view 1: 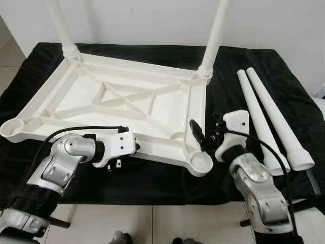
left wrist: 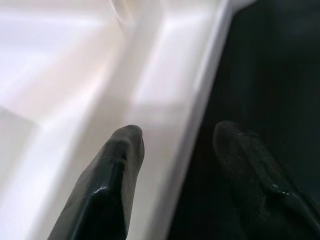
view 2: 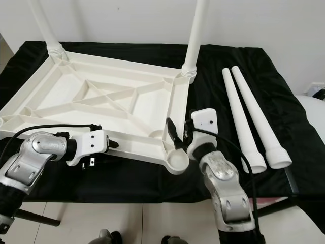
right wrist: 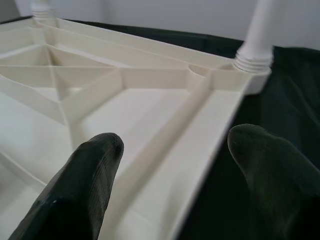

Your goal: Building children table

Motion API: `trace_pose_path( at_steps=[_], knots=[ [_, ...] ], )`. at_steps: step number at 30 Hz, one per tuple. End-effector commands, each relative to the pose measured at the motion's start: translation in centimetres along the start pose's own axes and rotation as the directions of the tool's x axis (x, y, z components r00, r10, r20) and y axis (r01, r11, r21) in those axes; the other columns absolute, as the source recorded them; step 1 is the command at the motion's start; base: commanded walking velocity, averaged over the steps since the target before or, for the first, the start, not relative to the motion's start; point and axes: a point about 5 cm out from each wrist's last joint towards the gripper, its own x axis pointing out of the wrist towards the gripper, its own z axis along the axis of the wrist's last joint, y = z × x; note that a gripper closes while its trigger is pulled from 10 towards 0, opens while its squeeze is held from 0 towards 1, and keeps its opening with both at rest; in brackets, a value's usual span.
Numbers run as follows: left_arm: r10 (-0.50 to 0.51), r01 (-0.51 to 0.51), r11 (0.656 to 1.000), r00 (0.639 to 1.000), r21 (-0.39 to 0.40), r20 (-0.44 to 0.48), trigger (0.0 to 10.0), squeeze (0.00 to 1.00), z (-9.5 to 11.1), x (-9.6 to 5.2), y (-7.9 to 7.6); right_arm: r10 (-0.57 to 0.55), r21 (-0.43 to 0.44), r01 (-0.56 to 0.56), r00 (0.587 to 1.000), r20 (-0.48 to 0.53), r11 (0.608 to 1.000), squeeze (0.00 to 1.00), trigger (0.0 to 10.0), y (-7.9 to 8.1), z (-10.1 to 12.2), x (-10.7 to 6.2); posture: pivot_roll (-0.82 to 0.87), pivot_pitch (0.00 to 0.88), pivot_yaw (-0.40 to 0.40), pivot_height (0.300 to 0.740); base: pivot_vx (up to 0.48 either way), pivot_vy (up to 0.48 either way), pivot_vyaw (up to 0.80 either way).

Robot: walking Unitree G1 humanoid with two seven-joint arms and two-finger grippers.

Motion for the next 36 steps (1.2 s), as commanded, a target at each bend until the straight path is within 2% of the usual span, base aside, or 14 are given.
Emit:
trace_pose_path(
  at_steps=[1,5,8,11,14,17,20,23,26,27,28,30,31,36],
  knots=[
    [0.099,-0.100,0.995,0.988,0.009,0.119,10.0,0.00,2.1,-0.9,0.4,-0.129,-0.029,0.127,0.990,-0.062,0.991,0.00,10.0,-1.9,-1.2,-1.7,0.01,0.167,-0.032,0.740,0.000,0.000,0.00],
    [0.108,-0.110,0.994,0.977,0.002,0.184,10.0,0.00,3.4,-1.6,0.4,-0.163,-0.048,0.159,0.982,-0.096,0.986,0.00,10.0,-2.0,-2.0,-3.0,0.00,0.168,-0.030,0.740,0.000,0.000,0.00],
    [0.163,-0.159,0.987,0.959,-0.037,0.233,10.0,0.00,4.3,-2.7,0.8,-0.096,-0.075,0.086,0.986,-0.140,0.993,0.00,10.0,-0.7,-2.6,-5.2,0.00,0.171,-0.027,0.740,0.000,0.000,0.00],
    [0.193,-0.187,0.981,0.954,-0.048,0.231,10.0,0.00,4.4,-2.9,1.1,-0.058,-0.086,0.045,0.987,-0.152,0.995,0.00,10.0,-0.3,-2.6,-5.7,0.00,0.171,-0.027,0.740,0.000,0.000,0.00],
    [0.269,-0.259,0.963,0.939,-0.075,0.213,10.0,0.00,4.3,-2.8,1.6,-0.001,-0.141,-0.026,0.982,-0.189,0.990,0.00,10.0,0.0,-2.7,-7.1,-0.01,0.172,-0.033,0.740,0.000,0.000,0.00],
    [0.296,-0.282,0.955,0.930,-0.096,0.217,10.0,0.00,4.4,-2.7,1.6,-0.038,-0.168,0.000,0.974,-0.222,0.986,0.00,10.0,-0.4,-3.4,-7.2,-0.01,0.171,-0.033,0.740,0.000,0.000,0.00],
    [0.307,-0.290,0.951,0.926,-0.109,0.219,10.0,0.00,4.4,-2.7,1.6,-0.053,-0.173,0.012,0.970,-0.238,0.985,0.00,10.0,-0.5,-3.9,-7.1,-0.01,0.170,-0.030,0.740,0.000,0.000,0.00],
    [0.341,-0.322,0.939,0.918,-0.125,0.201,10.0,0.00,4.3,-2.8,1.8,0.004,-0.125,-0.040,0.961,-0.276,0.991,0.00,10.0,1.3,-5.2,-6.3,0.00,0.165,-0.029,0.740,0.000,0.000,0.00],
    [0.364,-0.343,0.930,0.911,-0.133,0.195,10.0,0.00,4.3,-2.8,2.1,0.035,-0.105,-0.066,0.962,-0.272,0.992,0.00,10.0,2.1,-5.4,-5.9,0.00,0.161,-0.028,0.740,0.000,0.000,0.00],
    [0.379,-0.357,0.924,0.906,-0.140,0.190,10.0,0.00,4.3,-2.9,2.2,0.059,-0.080,-0.083,0.963,-0.261,0.993,0.00,10.0,2.8,-5.4,-5.5,0.01,0.157,-0.027,0.740,0.000,0.000,0.00],
    [0.379,-0.357,0.924,0.906,-0.140,0.190,10.0,0.00,4.3,-2.9,2.2,0.059,-0.080,-0.083,0.963,-0.261,0.993,0.00,10.0,2.8,-5.4,-5.5,0.01,0.157,-0.027,0.740,0.000,0.000,0.00],
    [0.399,-0.376,0.914,0.898,-0.151,0.182,10.0,0.00,4.4,-2.8,2.3,0.109,-0.020,-0.116,0.970,-0.216,0.993,0.00,10.0,4.3,-5.0,-4.1,0.01,0.152,-0.026,0.740,0.000,0.000,0.00],
    [0.399,-0.376,0.914,0.898,-0.151,0.182,10.0,0.00,4.4,-2.8,2.3,0.109,-0.020,-0.116,0.970,-0.216,0.993,0.00,10.0,4.3,-5.0,-4.1,0.01,0.152,-0.026,0.740,0.000,0.000,0.00],
    [0.413,-0.388,0.908,0.892,-0.158,0.184,10.0,0.00,4.6,-2.6,2.4,0.155,0.020,-0.154,0.977,-0.144,0.988,0.00,10.0,5.5,-4.0,-2.0,0.03,0.144,-0.033,0.740,0.000,0.000,0.00]
  ],
)
